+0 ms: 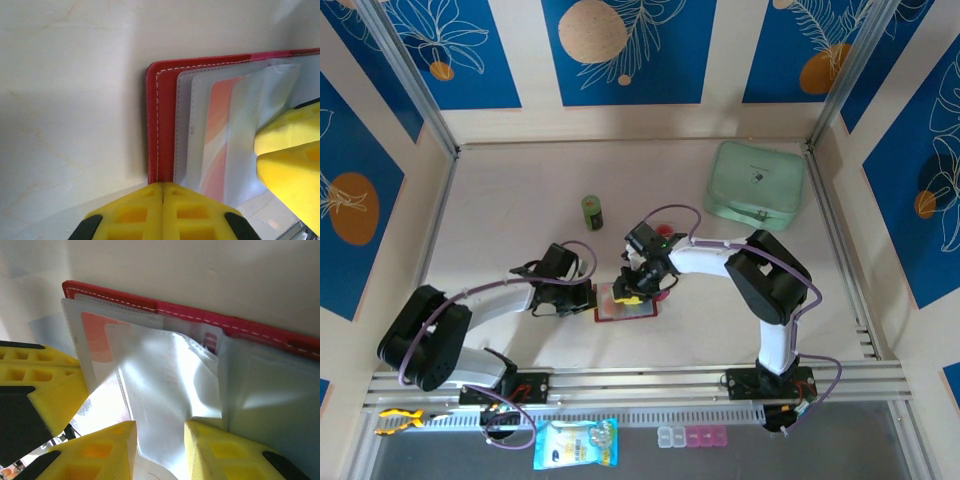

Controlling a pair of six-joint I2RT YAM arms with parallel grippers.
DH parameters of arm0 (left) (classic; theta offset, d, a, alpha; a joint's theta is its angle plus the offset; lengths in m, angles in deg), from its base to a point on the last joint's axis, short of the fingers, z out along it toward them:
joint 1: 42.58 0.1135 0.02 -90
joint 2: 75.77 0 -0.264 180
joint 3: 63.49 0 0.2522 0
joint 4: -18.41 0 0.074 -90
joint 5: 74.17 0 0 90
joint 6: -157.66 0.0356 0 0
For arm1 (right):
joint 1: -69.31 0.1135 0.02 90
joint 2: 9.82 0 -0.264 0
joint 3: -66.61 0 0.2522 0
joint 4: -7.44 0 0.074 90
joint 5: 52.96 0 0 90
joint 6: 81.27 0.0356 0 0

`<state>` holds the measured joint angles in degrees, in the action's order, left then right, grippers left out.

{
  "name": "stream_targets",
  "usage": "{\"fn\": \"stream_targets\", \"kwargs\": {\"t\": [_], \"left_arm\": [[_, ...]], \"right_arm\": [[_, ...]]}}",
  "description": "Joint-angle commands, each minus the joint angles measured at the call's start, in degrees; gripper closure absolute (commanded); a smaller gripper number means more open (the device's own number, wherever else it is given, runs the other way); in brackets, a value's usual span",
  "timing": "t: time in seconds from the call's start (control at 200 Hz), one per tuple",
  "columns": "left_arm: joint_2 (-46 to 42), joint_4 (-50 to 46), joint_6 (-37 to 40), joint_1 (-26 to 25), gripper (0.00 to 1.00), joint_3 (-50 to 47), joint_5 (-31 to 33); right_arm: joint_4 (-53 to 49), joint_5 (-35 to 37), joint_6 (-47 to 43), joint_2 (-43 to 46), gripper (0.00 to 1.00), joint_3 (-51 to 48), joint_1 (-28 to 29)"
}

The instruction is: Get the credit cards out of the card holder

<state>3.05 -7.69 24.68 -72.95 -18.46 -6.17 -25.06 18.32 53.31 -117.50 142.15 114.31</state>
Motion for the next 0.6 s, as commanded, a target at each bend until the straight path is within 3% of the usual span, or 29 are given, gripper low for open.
{"fn": "stream_targets", "kwargs": {"t": [0.0,0.32,0.595], "left_arm": [[-2.0,-1.9,-0.1,0.6,0.96,1.8,0.5],[-5.4,-1.6,-3.2,0.1,0.81,4.4,-0.2],[-1.2,1.8,-5.7,-2.2,0.73,6.2,-2.0]], "right_arm": [[2.0,-2.5,0.3,1.6,0.68,-3.0,-1.1],[12.5,-9.4,2.9,2.5,0.68,-9.1,-3.9],[16.8,-12.1,4.4,2.2,0.68,-11.6,-5.3]]}}
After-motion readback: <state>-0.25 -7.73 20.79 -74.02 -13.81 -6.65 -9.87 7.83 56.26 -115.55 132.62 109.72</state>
